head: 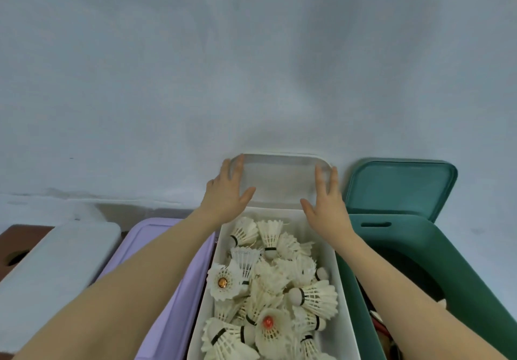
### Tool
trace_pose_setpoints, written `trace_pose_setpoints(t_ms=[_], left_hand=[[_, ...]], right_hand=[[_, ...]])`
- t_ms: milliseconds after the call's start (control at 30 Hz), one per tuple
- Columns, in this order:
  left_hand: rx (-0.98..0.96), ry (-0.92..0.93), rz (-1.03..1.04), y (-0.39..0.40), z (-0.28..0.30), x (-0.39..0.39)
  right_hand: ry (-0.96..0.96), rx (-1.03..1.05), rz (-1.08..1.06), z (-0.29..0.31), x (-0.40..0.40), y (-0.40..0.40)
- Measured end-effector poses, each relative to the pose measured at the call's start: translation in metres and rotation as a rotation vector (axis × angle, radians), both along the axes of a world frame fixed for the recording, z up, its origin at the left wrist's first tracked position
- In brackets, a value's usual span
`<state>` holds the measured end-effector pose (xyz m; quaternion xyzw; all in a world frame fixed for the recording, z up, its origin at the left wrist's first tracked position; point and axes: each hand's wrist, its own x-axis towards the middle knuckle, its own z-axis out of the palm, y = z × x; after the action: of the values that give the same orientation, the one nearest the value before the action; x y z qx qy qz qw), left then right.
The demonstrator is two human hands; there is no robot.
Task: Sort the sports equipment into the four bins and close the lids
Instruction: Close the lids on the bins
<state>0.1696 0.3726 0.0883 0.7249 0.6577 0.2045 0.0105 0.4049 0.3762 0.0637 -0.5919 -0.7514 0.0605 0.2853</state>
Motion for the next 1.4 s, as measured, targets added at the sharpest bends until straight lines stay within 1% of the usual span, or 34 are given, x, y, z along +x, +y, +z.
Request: trace_pose_setpoints(t_ms=[100, 167, 267, 367, 500, 633, 867, 967, 1167, 1300, 1400], left_hand=[[0.028, -0.139, -0.037, 0.000, 0.000, -0.001], [0.015, -0.227, -0.036, 0.000, 0.001, 0.001], [0.017, -0.301, 0.015, 0.001, 0.005, 0.005], [-0.013, -0.371, 0.022, 0.001, 0.006, 0.006], [-0.026, -0.404, -0.004, -0.003, 0.006, 0.005], [0.019, -0.443, -0.014, -0.013, 0.007, 0.006], [0.168, -0.488, 0.010, -0.041, 0.039, 0.002], [0.249, -0.494, 0.003, -0.062, 0.056, 0.001], [0.405, -0.519, -0.043, -0.110, 0.079, -0.003], [0.474, -0.543, -0.091, -0.149, 0.074, -0.007], [0.421, -0.528, -0.081, -0.175, 0.057, -0.010]], right_hand=[[0.076, 0.080, -0.005, 0.002, 0.000, 0.002], [0.124, 0.096, -0.052, 0.001, -0.001, 0.003], [0.178, 0.082, -0.068, 0.001, -0.001, 0.003], [0.198, 0.077, -0.065, 0.003, 0.000, 0.003], [0.235, 0.060, -0.088, 0.004, -0.004, -0.001], [0.367, 0.029, -0.111, 0.012, -0.010, -0.003], [0.530, 0.165, -0.048, 0.055, -0.028, -0.022], [0.526, 0.219, -0.023, 0.077, -0.032, -0.042], [0.428, 0.352, -0.037, 0.101, -0.034, -0.096], [0.364, 0.389, -0.044, 0.091, -0.027, -0.136], [0.400, 0.383, -0.031, 0.074, -0.021, -0.163]])
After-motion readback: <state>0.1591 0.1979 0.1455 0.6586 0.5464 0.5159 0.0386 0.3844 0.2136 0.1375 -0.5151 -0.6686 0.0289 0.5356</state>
